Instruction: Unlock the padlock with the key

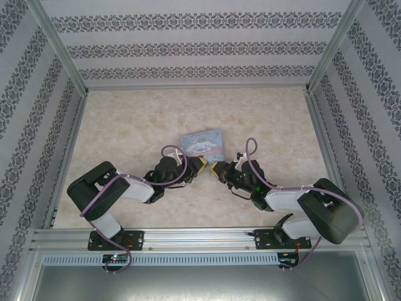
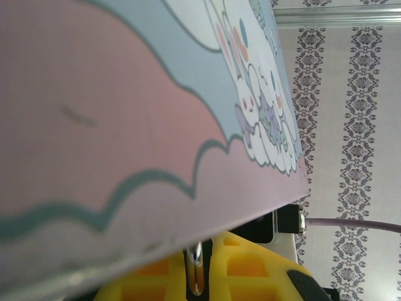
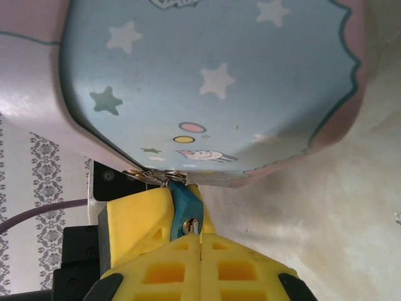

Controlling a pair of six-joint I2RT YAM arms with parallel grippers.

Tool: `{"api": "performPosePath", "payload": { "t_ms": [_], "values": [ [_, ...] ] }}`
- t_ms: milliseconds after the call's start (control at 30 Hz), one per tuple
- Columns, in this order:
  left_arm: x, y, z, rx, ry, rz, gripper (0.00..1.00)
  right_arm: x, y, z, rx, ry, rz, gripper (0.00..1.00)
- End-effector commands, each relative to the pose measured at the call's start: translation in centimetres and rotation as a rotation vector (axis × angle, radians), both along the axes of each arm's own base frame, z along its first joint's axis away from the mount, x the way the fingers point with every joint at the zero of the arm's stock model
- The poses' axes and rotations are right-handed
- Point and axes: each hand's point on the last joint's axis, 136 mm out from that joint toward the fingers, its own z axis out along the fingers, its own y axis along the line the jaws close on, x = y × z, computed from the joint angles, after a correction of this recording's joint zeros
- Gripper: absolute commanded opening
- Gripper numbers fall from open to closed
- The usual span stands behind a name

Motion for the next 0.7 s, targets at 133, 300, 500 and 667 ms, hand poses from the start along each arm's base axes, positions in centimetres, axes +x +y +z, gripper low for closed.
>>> {"api": "performPosePath", "payload": {
  "t_ms": [133, 300, 500, 667],
  "values": [
    [0.3, -0.8, 3.1, -0.081, -0.064, -0.018, 0.0, 1.0, 1.0, 2.5, 0.055, -0.063, -0.005, 0.0],
    [0.3, -0.7, 2.8, -0.083, -0.061, -0.018, 0.0, 1.0, 1.1, 3.3, 0.079, -0.078, -0.003, 0.0],
    [0.3, -1.1, 3.7, -0.128, -0.063, -0.019, 0.0, 1.3, 1.0, 3.1, 0.097, -0.067, -0.011, 0.0],
    [0.3, -1.4, 5.1, -0.199, -0.065, -0.015, 0.0, 1.8, 0.9, 3.2, 0.136, -0.061, -0.028, 0.0]
  ]
}}
